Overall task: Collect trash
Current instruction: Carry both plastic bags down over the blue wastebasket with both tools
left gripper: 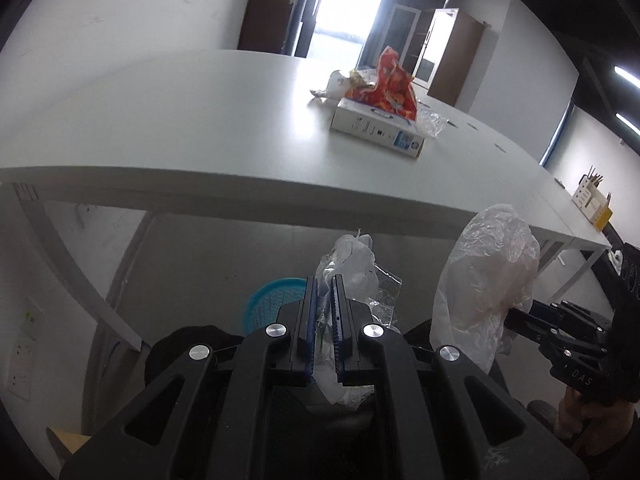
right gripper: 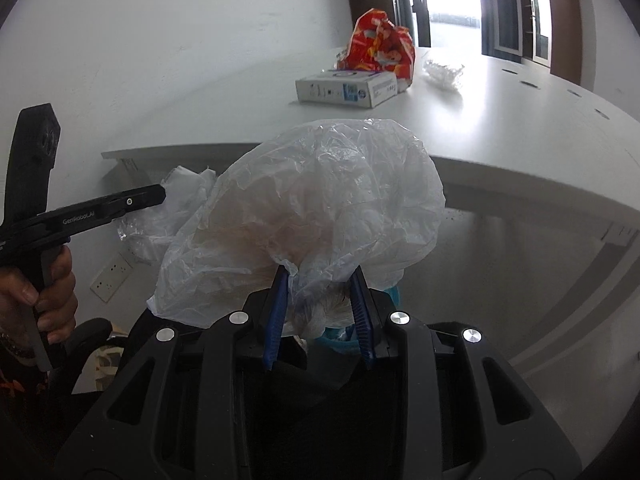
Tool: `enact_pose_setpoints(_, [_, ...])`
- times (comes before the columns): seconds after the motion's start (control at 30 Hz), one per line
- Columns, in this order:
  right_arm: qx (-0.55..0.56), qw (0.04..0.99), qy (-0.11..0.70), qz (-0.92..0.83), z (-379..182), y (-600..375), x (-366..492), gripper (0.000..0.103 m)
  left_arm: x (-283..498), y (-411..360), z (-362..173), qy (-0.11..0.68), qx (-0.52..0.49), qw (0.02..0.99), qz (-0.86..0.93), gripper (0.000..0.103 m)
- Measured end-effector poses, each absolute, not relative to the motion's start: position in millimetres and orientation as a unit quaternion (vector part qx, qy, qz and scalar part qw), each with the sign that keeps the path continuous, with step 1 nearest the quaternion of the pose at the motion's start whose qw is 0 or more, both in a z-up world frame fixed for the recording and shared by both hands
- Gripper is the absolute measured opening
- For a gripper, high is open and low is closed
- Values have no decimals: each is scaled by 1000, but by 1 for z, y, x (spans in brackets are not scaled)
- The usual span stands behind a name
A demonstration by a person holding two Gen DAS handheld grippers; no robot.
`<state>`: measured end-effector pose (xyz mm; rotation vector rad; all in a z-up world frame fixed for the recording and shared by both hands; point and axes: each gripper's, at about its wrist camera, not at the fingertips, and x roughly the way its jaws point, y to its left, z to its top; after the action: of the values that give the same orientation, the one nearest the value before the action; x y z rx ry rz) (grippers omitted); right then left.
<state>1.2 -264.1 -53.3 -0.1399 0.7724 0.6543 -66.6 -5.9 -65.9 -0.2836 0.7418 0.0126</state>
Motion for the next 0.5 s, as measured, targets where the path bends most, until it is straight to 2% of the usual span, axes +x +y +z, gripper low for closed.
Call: enact_pose_setpoints(0.5, [-77, 834, 469, 280, -161, -233, 58, 29, -13, 30, -180, 450, -177, 875, 35, 6])
